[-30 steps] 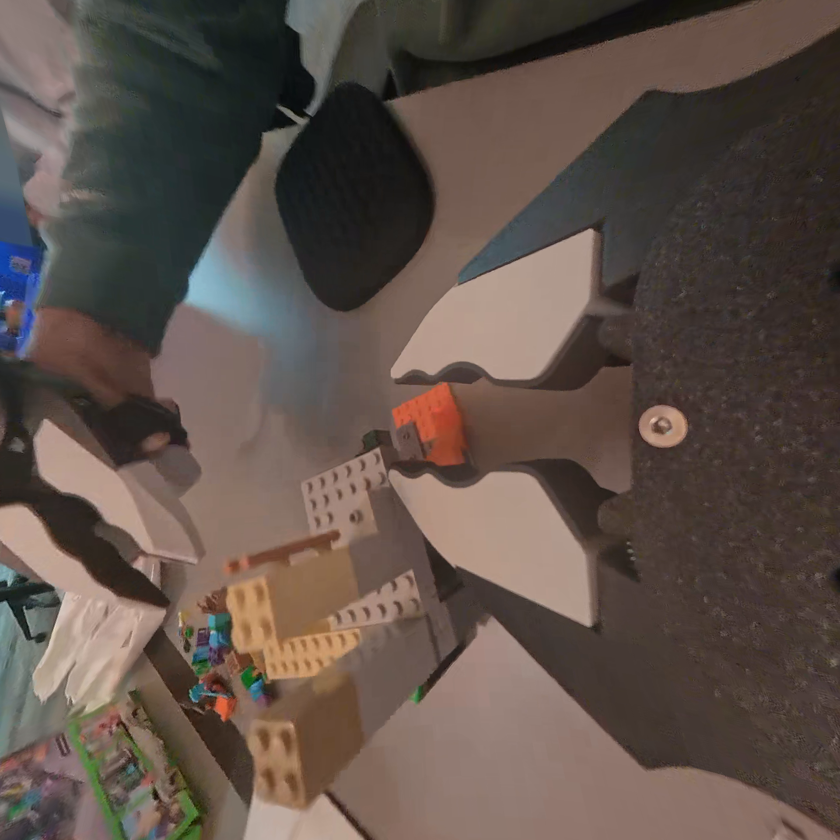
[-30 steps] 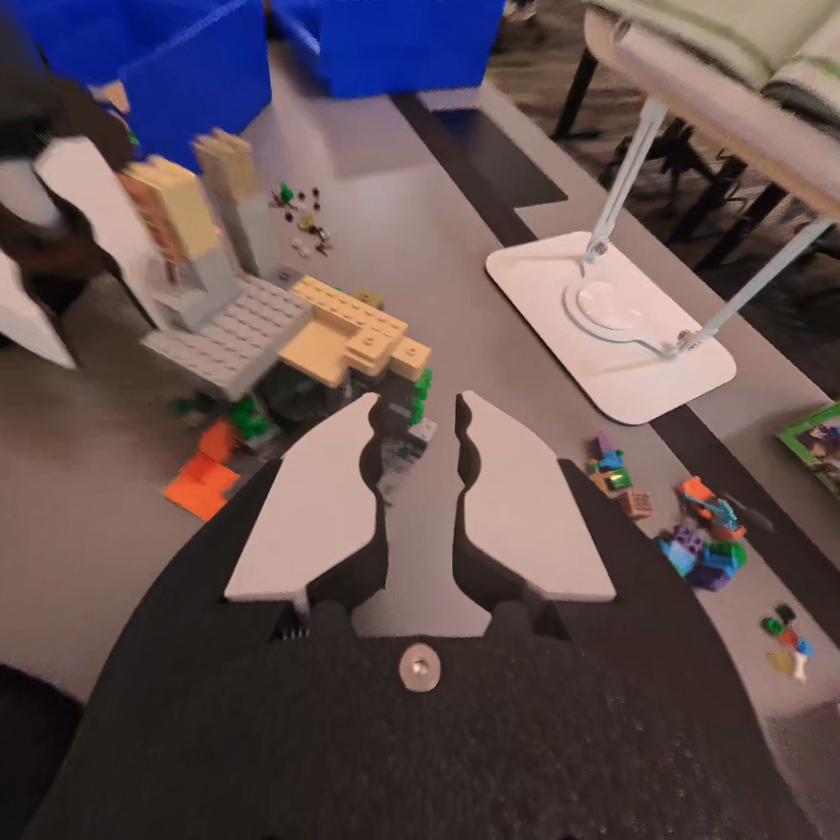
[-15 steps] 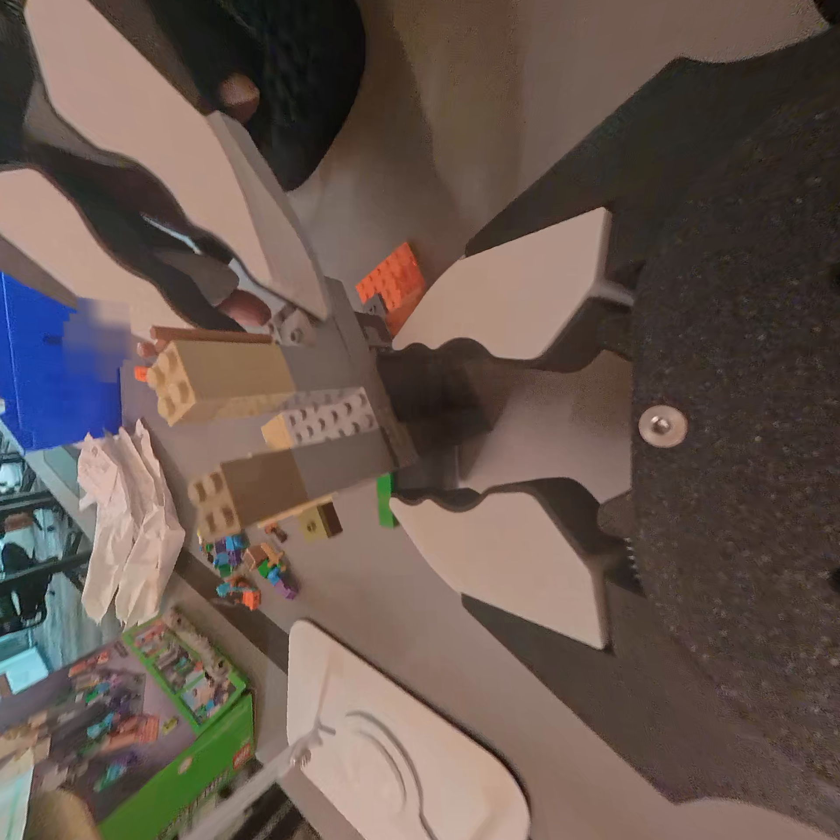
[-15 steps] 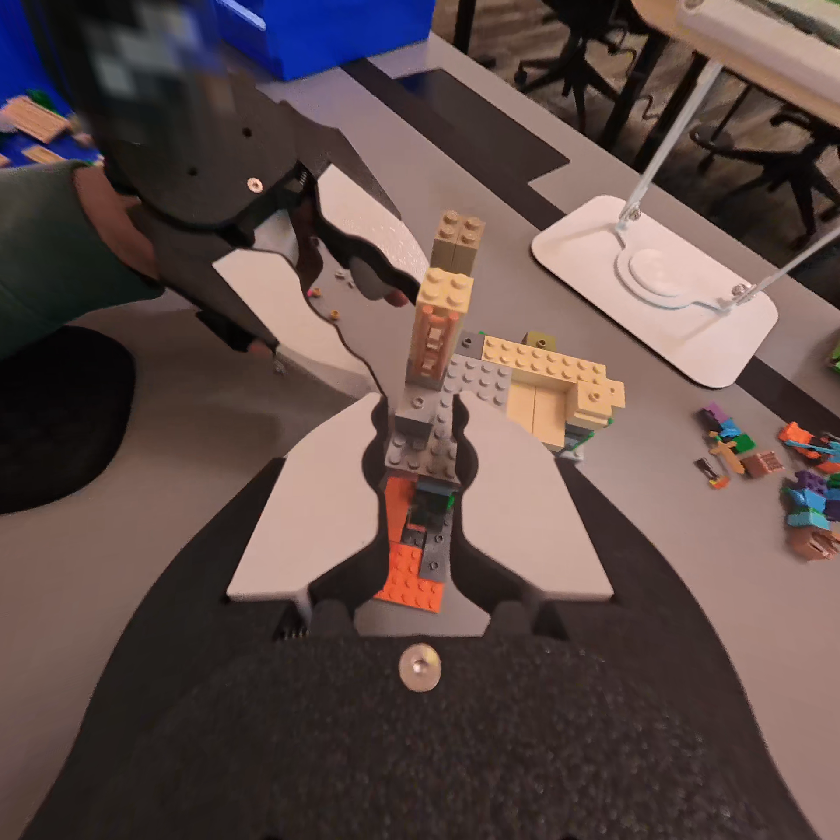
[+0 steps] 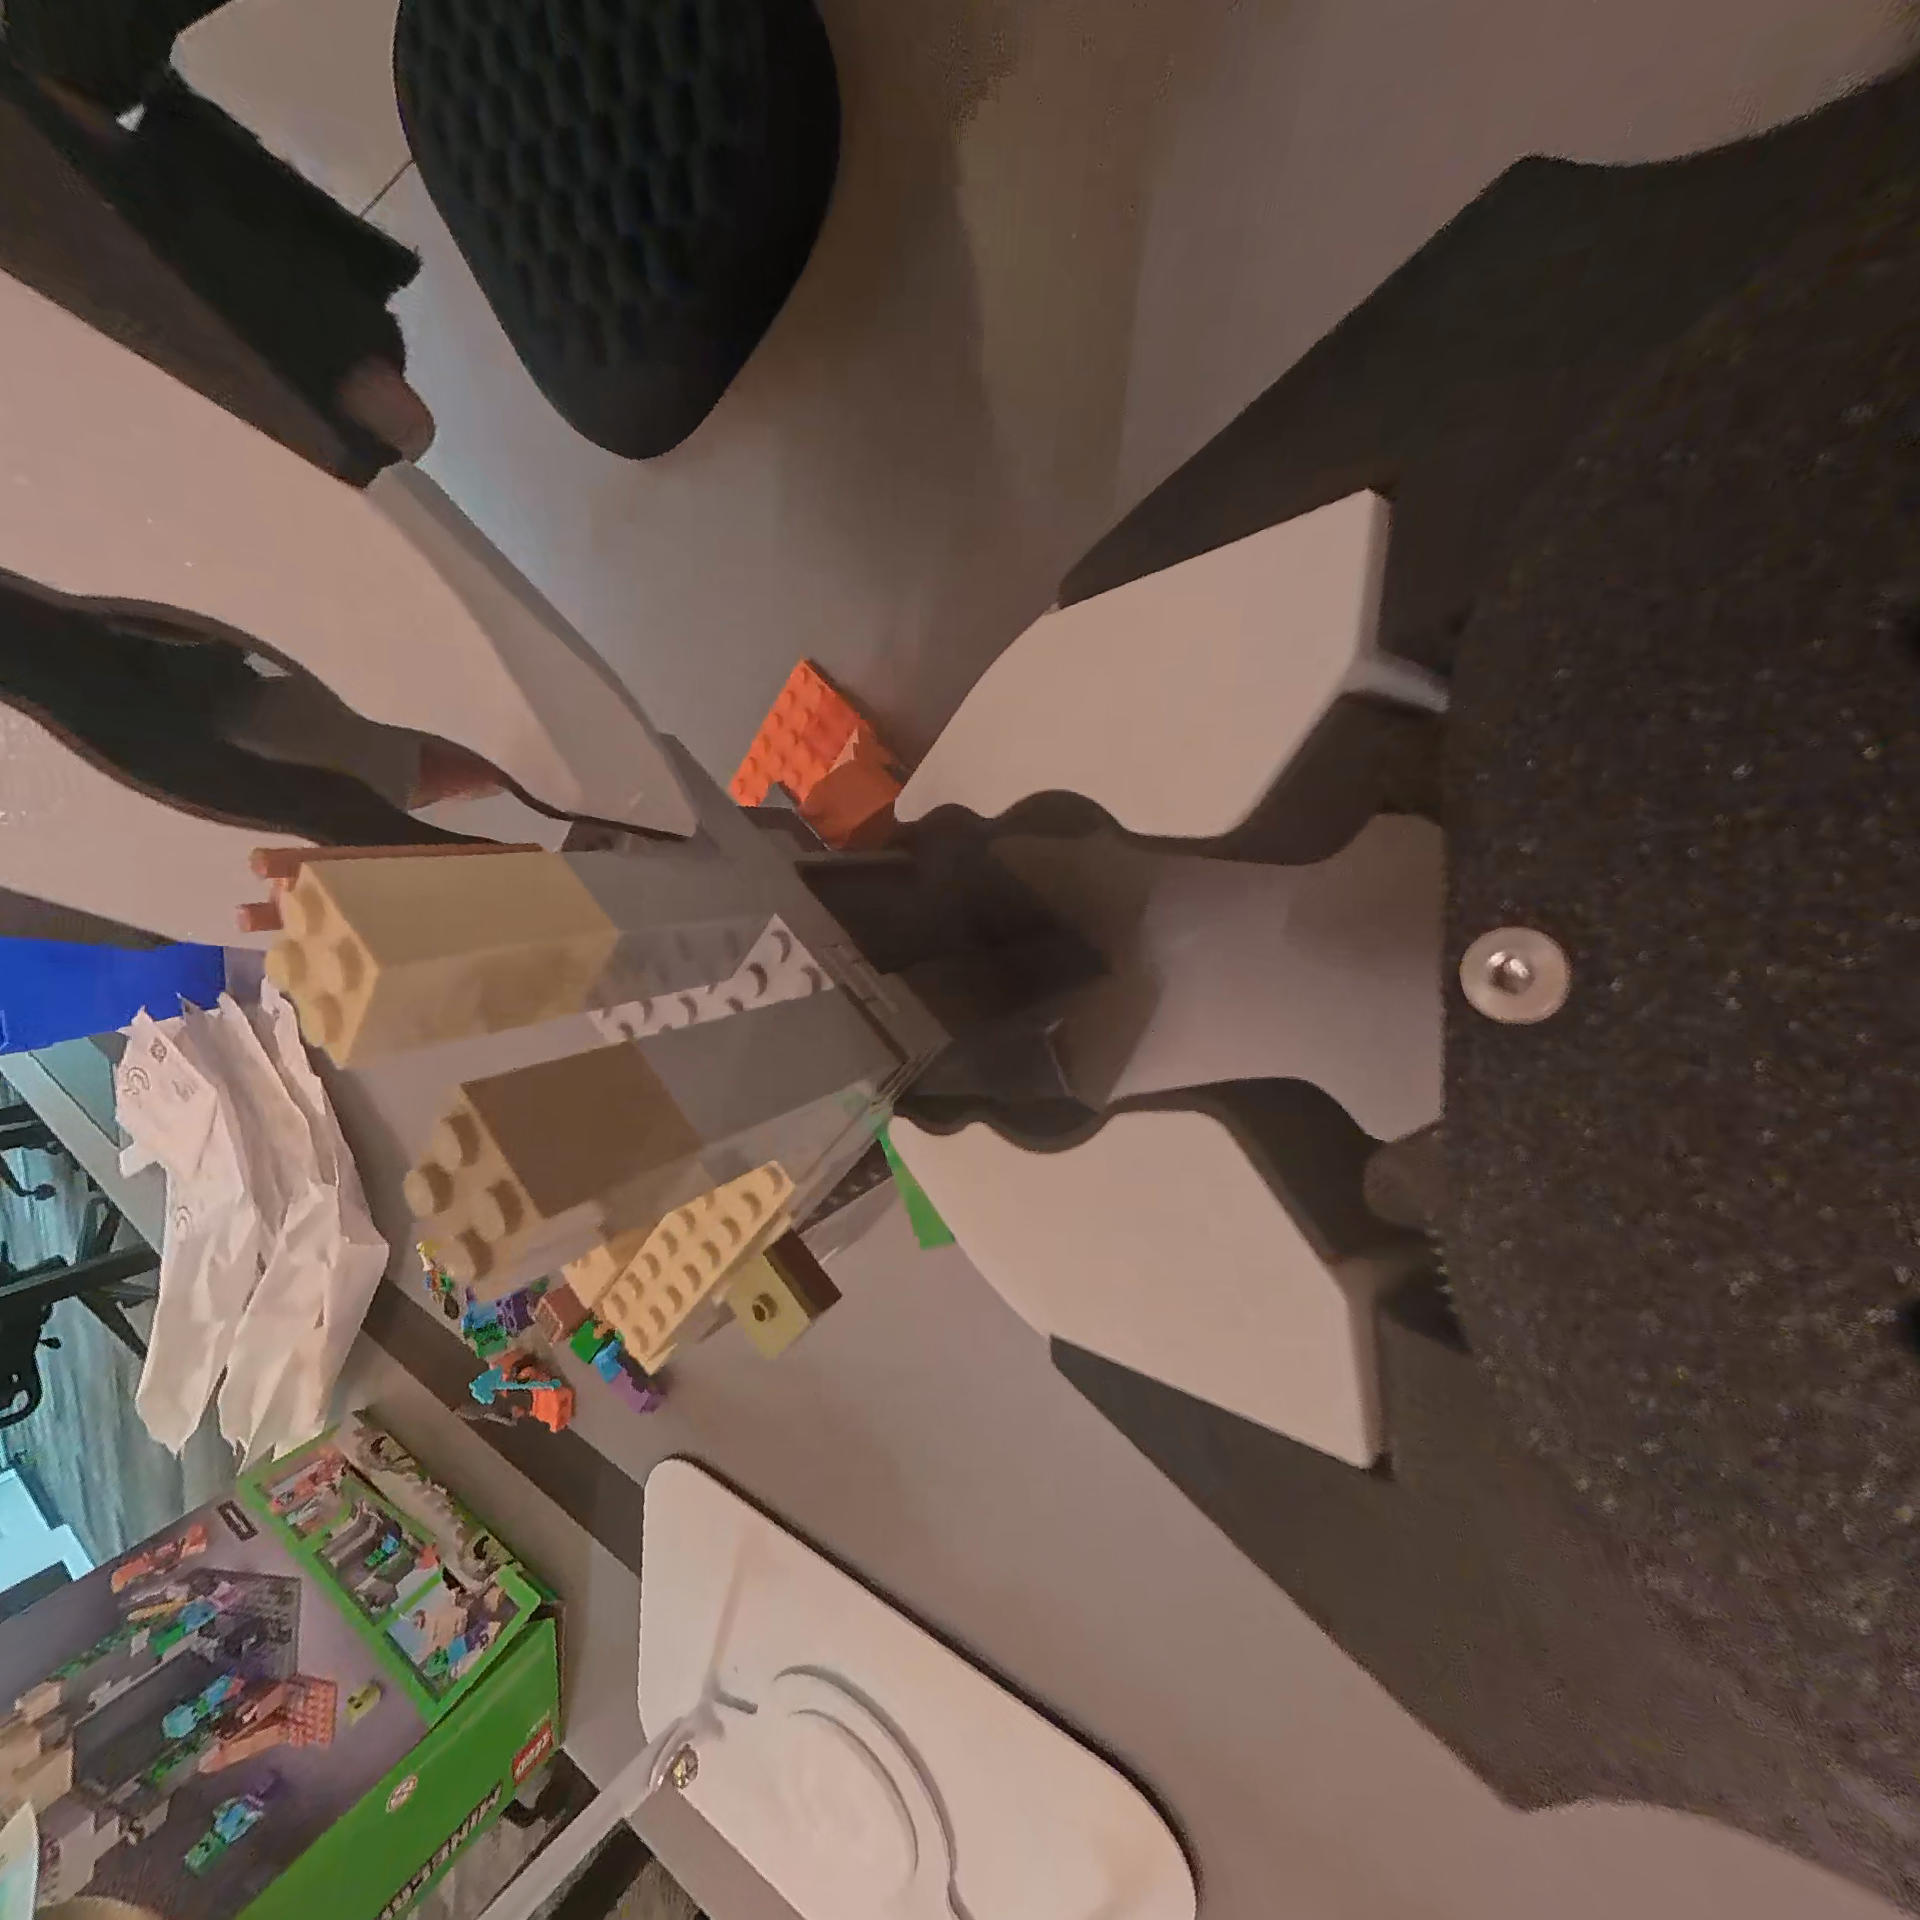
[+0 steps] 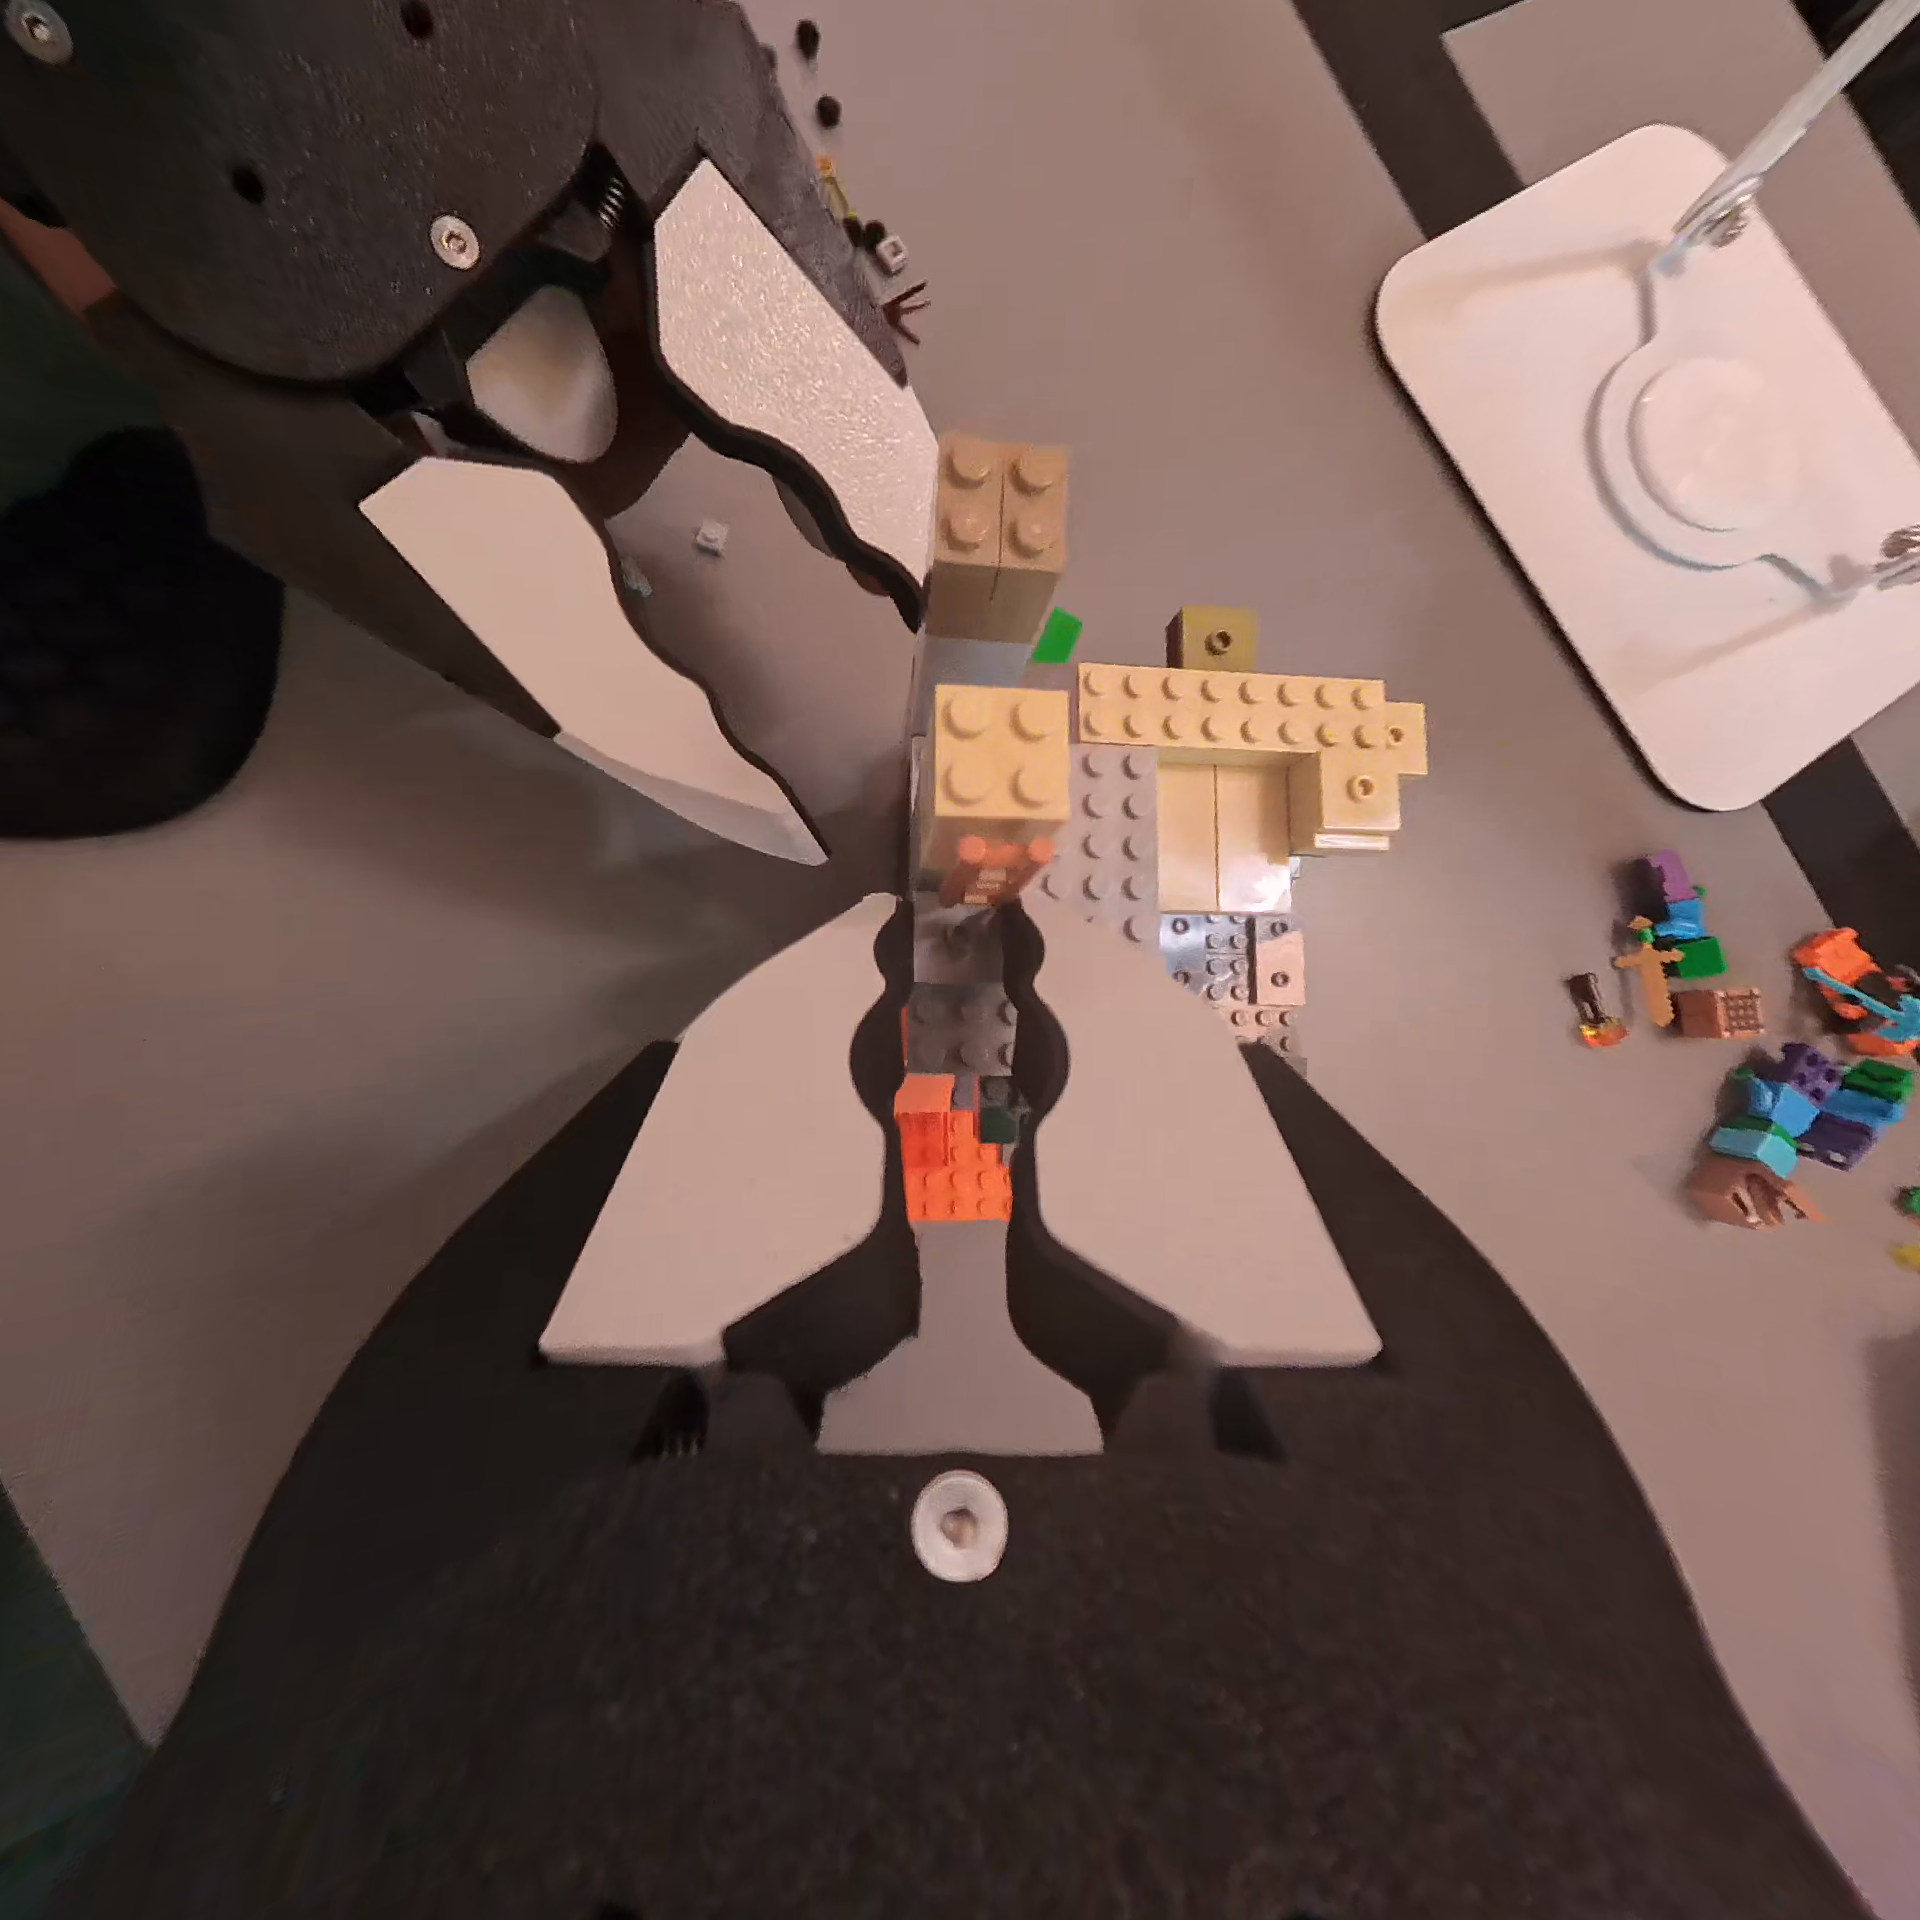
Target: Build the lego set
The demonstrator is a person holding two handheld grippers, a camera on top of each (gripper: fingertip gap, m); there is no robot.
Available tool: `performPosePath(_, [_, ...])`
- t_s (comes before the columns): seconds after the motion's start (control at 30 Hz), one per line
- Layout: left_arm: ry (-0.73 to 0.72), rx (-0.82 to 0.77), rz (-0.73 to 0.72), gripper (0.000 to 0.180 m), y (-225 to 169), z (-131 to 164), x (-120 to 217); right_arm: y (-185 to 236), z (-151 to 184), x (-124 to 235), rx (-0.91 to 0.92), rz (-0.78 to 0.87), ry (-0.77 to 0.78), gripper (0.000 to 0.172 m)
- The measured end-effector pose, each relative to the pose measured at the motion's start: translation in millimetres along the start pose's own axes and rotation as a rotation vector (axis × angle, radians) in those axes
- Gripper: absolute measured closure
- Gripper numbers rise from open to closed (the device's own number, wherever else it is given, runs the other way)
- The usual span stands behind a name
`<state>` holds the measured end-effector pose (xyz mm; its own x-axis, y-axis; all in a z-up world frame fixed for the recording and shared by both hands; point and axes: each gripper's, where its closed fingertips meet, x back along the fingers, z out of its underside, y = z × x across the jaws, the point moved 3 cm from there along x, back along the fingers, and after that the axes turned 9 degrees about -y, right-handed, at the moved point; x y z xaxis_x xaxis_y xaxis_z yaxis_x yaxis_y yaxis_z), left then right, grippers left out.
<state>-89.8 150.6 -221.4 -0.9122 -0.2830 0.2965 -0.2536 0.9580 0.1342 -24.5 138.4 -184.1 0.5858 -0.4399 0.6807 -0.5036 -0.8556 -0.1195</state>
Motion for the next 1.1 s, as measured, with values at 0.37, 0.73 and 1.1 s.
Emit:
performPosePath(0.37, [0.003, 0.018, -0.039, 0.135, 0.7, -0.4, -1.1, -1.2, -0.5, -1.7, 0.03, -0.029, 0.097, 0.155])
performPosePath(0.73, [-0.043, 0.015, -0.073, 0.135, 2.2, -4.2, -0.4, -3.2, -11.7, 3.7, 0.014, 0.019, -0.013, 0.144])
performPosePath(1.1, [-0.053, 0.007, -0.146, 0.132, 4.8, -5.6, -6.7, -4.4, -10.3, -9.2, -0.017, -0.029, 0.012, 0.155])
